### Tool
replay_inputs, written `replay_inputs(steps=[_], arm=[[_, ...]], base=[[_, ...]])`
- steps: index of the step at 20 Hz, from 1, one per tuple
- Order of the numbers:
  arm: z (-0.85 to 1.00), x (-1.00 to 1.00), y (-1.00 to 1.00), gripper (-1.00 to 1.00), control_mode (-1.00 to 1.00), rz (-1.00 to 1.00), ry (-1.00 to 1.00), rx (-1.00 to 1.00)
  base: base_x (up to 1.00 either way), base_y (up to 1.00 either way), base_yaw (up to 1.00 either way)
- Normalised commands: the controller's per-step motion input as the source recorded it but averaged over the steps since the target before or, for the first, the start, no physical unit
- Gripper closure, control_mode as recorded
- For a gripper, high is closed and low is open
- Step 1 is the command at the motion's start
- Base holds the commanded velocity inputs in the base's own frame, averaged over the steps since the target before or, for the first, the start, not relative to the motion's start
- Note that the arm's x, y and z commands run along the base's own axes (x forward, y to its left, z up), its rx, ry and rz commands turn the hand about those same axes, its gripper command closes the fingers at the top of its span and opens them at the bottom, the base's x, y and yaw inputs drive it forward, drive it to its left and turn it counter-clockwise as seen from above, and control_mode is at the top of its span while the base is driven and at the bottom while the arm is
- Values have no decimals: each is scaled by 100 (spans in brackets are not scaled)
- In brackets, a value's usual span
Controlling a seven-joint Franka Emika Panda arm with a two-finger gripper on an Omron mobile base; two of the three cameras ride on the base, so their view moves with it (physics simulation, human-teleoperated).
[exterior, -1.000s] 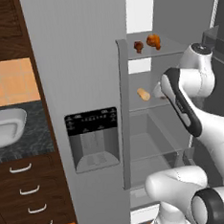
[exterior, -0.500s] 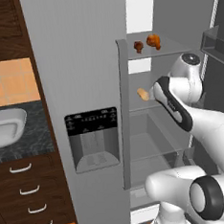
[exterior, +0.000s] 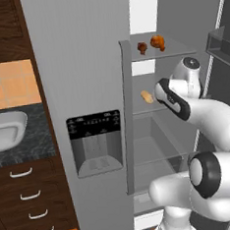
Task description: Place one squash and one chicken drumstick in each tupperware on the nearby counter, to pack two identical lunches.
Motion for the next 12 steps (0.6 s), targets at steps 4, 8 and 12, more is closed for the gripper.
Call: replay_inputs(steps=[4,8,12], arm=[[-18,42,0,-100,-100,0,0,0],[-27,47,0,-100,-100,0,0,2],[-24,57,0,-100,-100,0,0,4]], base=[[0,0,0],[0,0,0],[0,0,0]])
